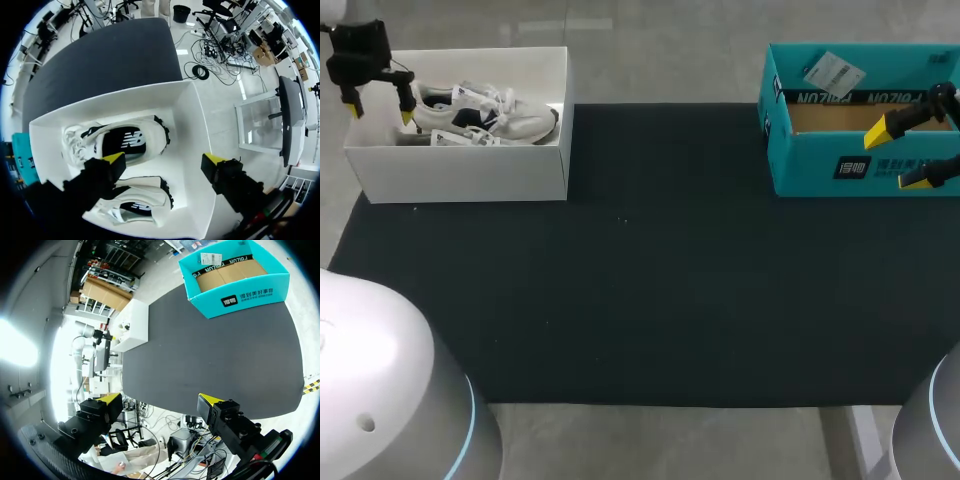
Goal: Take the shoe out of the shoebox, open the shoe tongue, remove and reinsert the insole, then place the shoe into the shoebox
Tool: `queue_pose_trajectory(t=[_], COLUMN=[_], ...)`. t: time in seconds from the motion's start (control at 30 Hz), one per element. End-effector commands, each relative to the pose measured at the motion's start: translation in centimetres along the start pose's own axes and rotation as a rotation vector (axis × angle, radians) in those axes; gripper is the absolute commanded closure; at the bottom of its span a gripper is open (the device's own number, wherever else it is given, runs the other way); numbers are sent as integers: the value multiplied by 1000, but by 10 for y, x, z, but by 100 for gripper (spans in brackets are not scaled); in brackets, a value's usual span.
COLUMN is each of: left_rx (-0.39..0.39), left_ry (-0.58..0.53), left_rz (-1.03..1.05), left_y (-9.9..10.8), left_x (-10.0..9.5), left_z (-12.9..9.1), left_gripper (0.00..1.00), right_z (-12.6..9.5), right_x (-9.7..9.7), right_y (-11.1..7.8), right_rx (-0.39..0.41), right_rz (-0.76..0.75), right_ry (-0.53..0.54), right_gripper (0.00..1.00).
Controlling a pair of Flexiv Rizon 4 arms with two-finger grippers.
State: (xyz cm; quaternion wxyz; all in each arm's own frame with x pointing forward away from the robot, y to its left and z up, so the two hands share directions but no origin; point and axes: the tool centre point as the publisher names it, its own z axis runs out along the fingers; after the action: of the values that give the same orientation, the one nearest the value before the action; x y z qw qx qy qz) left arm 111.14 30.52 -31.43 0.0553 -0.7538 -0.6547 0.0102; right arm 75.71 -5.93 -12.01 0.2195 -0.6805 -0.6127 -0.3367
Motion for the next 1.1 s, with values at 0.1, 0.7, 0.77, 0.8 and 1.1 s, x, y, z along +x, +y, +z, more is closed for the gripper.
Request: queue_pose_trajectory(t=[0.1,0.7,0.77,0.8,1.1], left_rx=[-288,-162,-154,-145,-105], left_ry=[27,12,5,0,-38], left_rz=[-43,-38,-40,-40,-39], left_y=[-29,-17,-16,-16,-10], left_x=[-10,-15,-15,-15,-10], left_z=[1,20,21,22,34], left_gripper=[0,0,0,0,0], right_z=[1,1,1,1,1], right_x=[0,0,0,0,0], right_y=[1,1,1,1,1], right_rx=[1,1,1,1,1], right_rz=[2,2,2,2,2], right_ry=[-3,-3,-3,-3,-3], right_gripper=[0,0,0,0,0])
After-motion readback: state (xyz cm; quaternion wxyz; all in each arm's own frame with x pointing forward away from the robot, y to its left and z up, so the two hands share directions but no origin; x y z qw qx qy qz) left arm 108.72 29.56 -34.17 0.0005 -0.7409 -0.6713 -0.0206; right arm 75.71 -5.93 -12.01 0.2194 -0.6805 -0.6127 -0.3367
